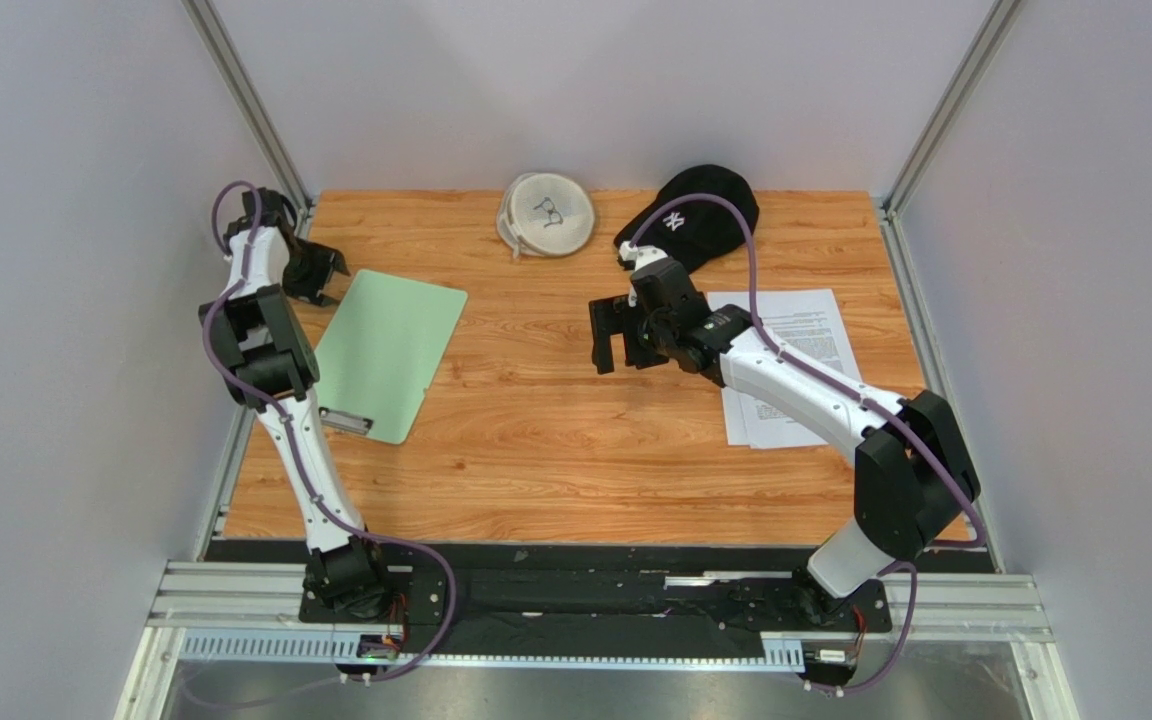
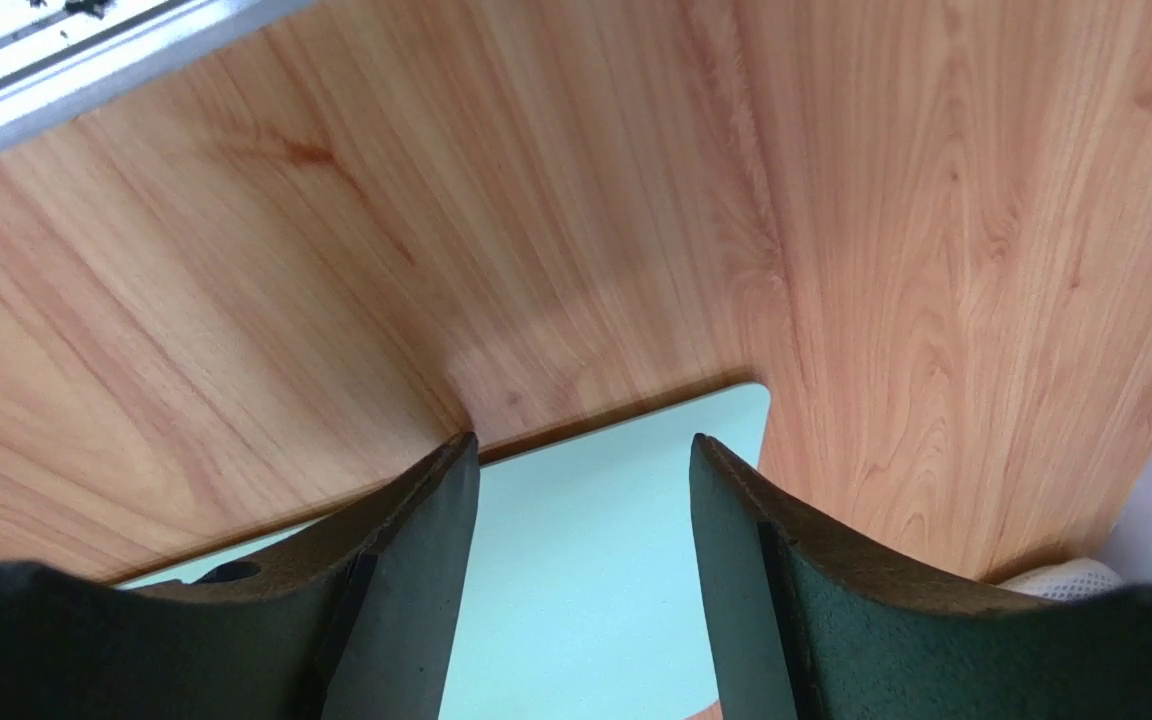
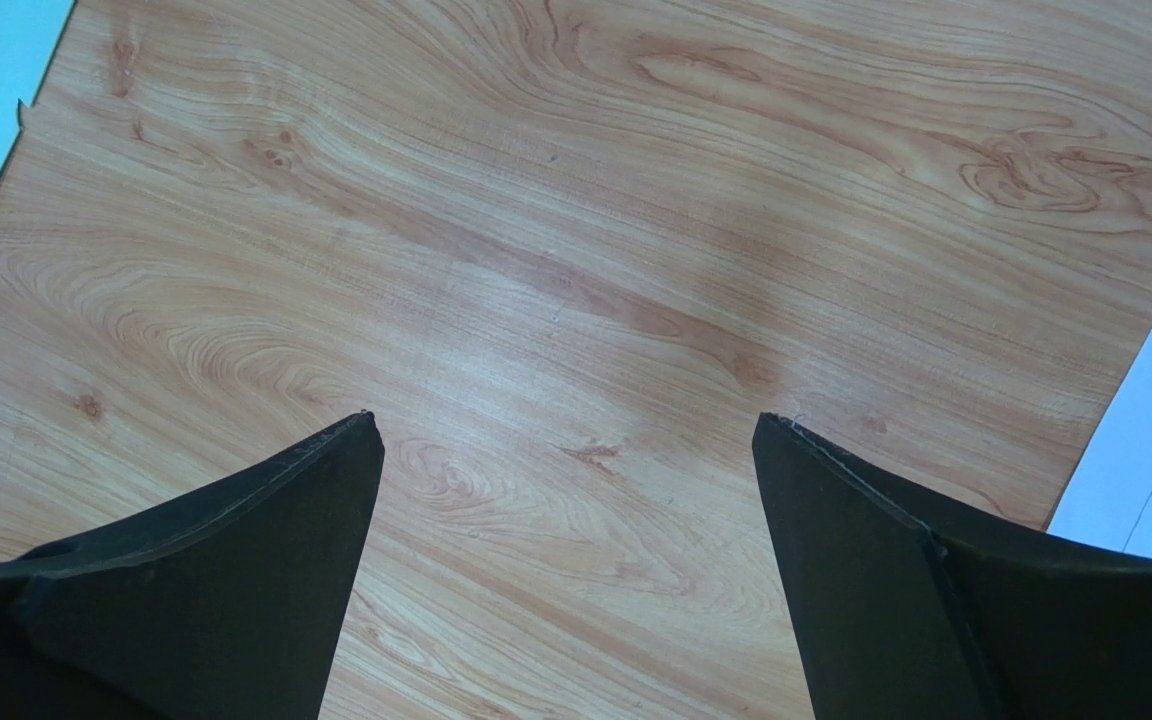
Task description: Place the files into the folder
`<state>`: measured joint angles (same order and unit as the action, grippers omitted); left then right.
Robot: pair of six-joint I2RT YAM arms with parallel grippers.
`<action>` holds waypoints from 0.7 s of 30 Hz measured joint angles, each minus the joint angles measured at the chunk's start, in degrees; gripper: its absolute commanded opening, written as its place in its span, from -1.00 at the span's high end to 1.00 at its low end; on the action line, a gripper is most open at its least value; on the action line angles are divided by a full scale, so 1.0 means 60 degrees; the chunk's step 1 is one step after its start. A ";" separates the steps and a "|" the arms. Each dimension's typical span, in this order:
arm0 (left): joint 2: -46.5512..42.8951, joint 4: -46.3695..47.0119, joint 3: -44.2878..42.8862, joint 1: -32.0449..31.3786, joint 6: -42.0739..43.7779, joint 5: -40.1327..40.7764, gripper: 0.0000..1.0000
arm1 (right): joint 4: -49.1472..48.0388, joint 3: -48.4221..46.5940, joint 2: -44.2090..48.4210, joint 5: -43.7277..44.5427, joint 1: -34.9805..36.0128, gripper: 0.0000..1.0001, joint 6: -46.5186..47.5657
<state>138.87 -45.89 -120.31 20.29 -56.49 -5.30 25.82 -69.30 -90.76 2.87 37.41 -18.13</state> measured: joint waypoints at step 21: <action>-0.2630 -0.0321 0.4612 -0.3504 0.0539 -0.1464 -0.11 | 0.0076 0.0029 0.0299 0.0069 0.0004 -1.00 -0.0022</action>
<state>123.09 -47.81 -92.64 -0.73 -53.25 -14.09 26.28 -69.12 -88.97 3.29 37.43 -18.26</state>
